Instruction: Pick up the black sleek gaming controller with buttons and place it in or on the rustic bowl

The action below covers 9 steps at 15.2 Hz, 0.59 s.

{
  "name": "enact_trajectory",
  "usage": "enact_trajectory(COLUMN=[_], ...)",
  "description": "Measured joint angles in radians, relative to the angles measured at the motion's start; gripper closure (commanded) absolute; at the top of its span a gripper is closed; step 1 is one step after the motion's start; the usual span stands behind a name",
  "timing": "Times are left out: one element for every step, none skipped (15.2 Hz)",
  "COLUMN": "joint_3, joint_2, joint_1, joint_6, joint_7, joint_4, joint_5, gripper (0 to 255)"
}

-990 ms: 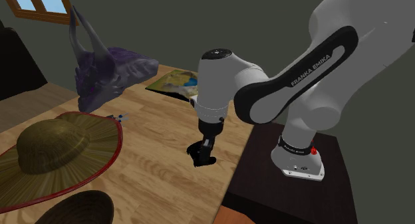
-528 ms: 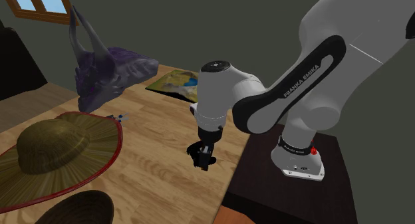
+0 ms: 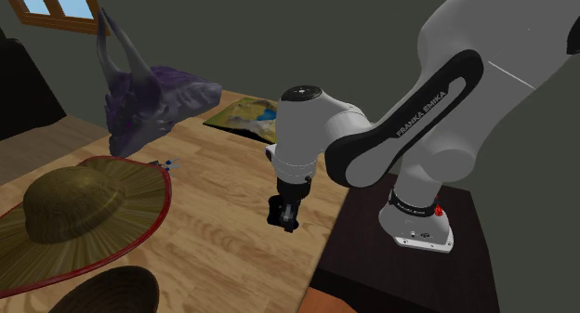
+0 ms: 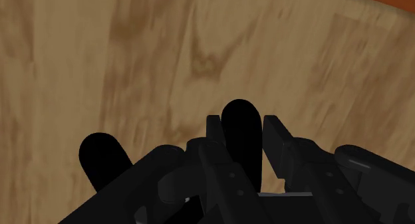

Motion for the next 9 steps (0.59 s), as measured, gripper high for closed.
enact_trajectory(joint_3=[0.000,0.000,0.000,0.000,0.000,0.000,0.000,-0.003,-0.008], joint_2=[0.000,0.000,0.000,0.000,0.000,0.000,0.000,-0.007,-0.018], joint_1=[0.000,0.000,0.000,0.000,0.000,0.000,0.000,0.001,0.002], joint_6=[0.000,0.000,0.000,0.000,0.000,0.000,0.000,-0.009,-0.024], joint_7=[0.000,0.000,0.000,0.000,0.000,0.000,0.000,-0.001,-0.003], joint_4=[0.000,0.000,0.000,0.000,0.000,0.000,0.000,0.002,0.007], joint_5=[0.000,0.000,0.000,0.000,0.000,0.000,0.000,0.000,0.000], gripper=[255,255,255,255,255,255,255,255,255])
